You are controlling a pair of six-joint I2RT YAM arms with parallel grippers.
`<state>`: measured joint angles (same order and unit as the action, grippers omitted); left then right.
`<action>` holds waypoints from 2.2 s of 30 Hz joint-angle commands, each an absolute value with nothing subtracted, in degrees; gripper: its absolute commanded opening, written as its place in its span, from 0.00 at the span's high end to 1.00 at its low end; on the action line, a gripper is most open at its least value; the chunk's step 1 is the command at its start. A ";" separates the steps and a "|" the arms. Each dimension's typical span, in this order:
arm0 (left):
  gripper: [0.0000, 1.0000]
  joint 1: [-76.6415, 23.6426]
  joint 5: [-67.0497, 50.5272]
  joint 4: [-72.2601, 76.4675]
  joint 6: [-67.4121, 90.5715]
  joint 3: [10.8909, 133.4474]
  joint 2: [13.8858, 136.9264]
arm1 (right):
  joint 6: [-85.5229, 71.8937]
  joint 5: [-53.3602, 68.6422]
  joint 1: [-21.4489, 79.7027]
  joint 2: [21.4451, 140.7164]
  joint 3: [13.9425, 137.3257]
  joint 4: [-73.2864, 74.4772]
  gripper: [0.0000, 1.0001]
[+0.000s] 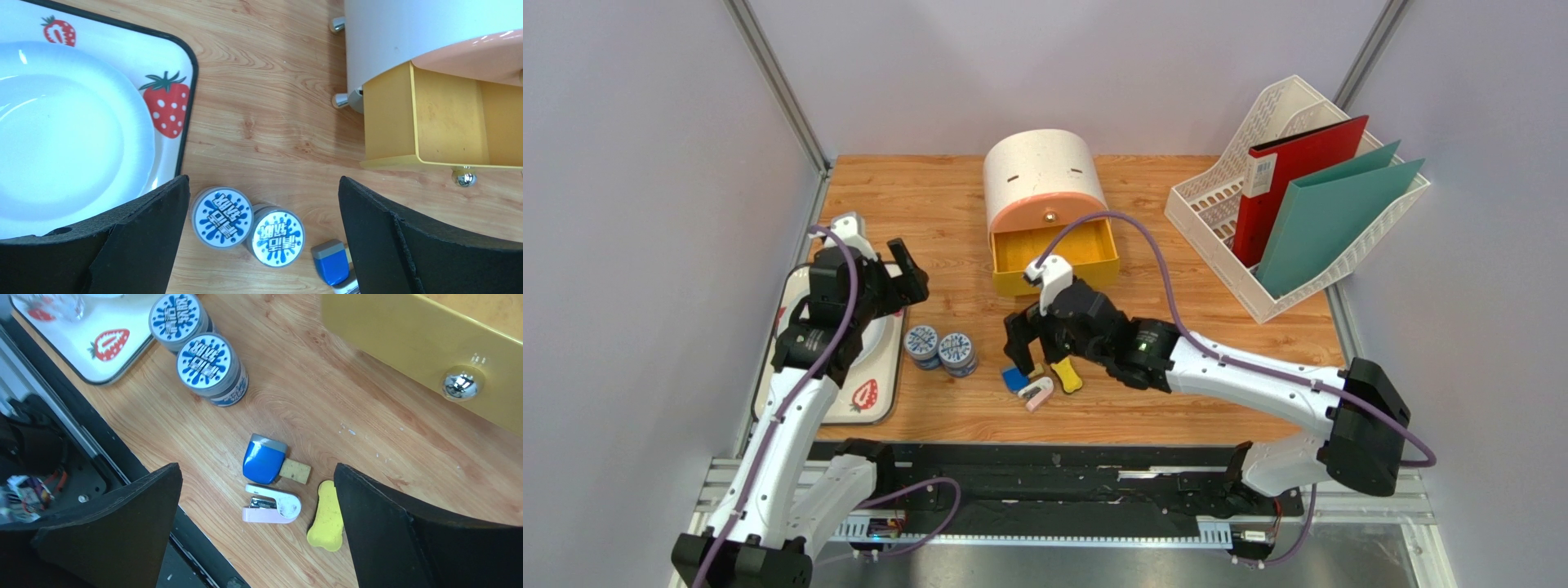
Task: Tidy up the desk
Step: Open the drawer in the storage box, then pick up the stationery from the center of the board.
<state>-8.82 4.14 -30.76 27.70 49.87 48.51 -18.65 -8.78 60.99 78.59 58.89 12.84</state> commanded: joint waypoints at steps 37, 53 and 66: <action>0.01 11.60 -3.25 -37.44 22.59 49.92 39.64 | -4.66 0.00 64.16 119.00 101.95 30.84 0.07; 0.01 11.60 -4.75 -36.91 22.50 49.75 40.34 | -2.55 -0.88 62.84 124.62 106.17 31.55 0.09; 0.01 11.51 -5.01 -36.83 22.41 49.66 40.52 | -1.93 1.32 62.93 126.38 107.67 32.43 0.15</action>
